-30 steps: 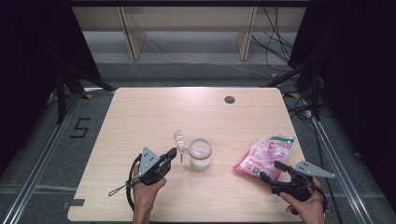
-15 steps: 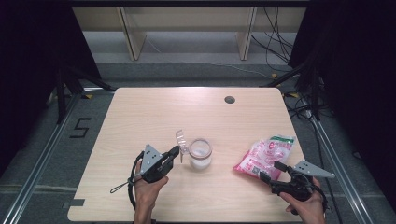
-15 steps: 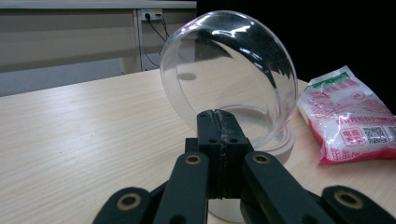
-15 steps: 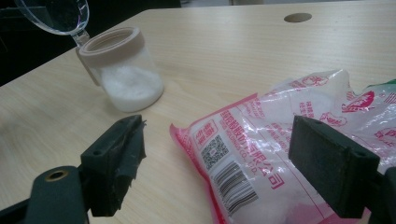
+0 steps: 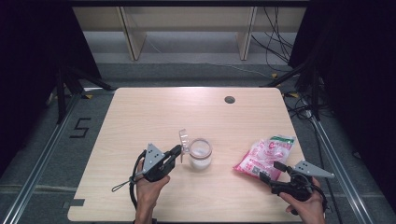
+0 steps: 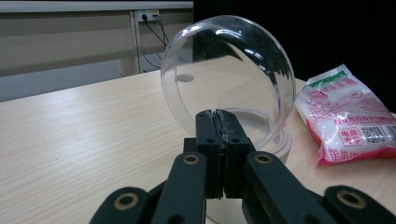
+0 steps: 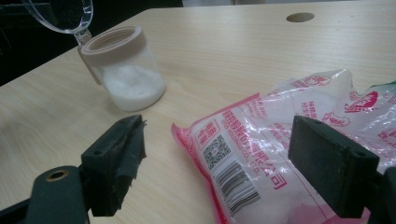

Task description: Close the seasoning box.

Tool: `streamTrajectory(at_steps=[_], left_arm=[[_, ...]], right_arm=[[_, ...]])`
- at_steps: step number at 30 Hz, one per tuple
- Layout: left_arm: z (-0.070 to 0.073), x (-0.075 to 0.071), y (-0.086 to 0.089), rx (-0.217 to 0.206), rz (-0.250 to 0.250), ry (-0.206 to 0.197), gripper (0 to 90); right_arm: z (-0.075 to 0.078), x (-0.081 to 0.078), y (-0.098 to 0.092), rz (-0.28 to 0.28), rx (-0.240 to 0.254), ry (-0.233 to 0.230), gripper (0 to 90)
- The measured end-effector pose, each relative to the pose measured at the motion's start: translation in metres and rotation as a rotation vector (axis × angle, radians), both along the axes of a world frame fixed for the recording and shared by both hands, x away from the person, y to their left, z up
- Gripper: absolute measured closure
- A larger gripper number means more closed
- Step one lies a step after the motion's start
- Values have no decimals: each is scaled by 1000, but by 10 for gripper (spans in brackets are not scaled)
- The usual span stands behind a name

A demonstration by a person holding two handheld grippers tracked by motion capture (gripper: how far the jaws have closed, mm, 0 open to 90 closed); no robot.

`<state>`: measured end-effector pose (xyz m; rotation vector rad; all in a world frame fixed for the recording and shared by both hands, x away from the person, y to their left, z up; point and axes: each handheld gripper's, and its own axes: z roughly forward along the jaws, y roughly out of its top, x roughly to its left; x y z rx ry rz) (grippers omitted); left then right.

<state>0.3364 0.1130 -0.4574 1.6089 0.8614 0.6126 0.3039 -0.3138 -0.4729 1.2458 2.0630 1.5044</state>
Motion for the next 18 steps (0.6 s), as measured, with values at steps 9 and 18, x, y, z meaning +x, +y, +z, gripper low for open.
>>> streamTrajectory(at_steps=[9, 18], left_arm=[[0, 0, -5, 5, -9, -1, 870], [0, 0, -18, 5, -54, 8, 851]], right_arm=[[0, -2, 2, -4, 0, 32, 195], [1, -3, 3, -3, 6, 50, 195]])
